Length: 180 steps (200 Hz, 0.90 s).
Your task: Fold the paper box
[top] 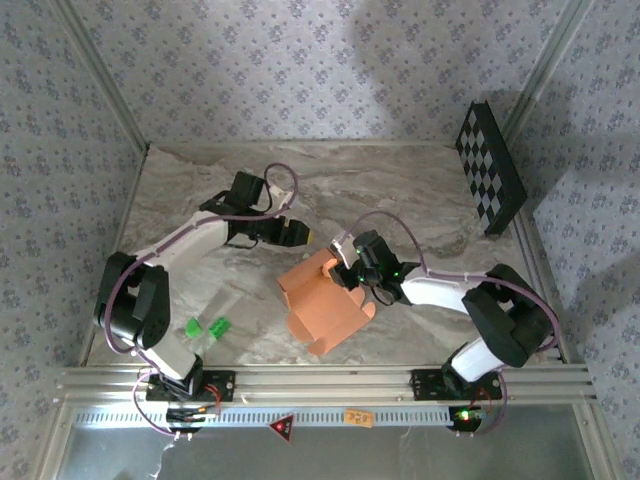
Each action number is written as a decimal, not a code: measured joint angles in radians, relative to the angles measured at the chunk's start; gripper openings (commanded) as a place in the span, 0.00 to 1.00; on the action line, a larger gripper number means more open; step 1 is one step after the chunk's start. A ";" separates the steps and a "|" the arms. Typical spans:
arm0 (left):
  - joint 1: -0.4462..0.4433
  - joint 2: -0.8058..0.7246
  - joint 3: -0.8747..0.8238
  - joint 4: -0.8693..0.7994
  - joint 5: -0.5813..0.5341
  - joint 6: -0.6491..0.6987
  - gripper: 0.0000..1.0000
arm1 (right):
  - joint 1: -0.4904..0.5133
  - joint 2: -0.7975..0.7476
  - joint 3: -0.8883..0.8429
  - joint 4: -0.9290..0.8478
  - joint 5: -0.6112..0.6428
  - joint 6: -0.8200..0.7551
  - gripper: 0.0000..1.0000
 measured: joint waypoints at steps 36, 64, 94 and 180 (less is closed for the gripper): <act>0.002 0.025 -0.033 -0.010 -0.035 0.012 0.55 | -0.003 -0.049 -0.053 0.047 -0.050 -0.029 0.34; -0.003 0.052 -0.070 -0.014 -0.036 0.013 0.52 | -0.014 -0.044 -0.105 0.126 -0.091 -0.044 0.33; -0.004 0.084 -0.072 -0.014 -0.035 0.021 0.44 | -0.054 0.012 -0.137 0.225 -0.142 -0.051 0.31; -0.066 0.181 -0.037 0.005 -0.029 0.019 0.31 | -0.079 0.130 -0.161 0.437 -0.325 -0.059 0.25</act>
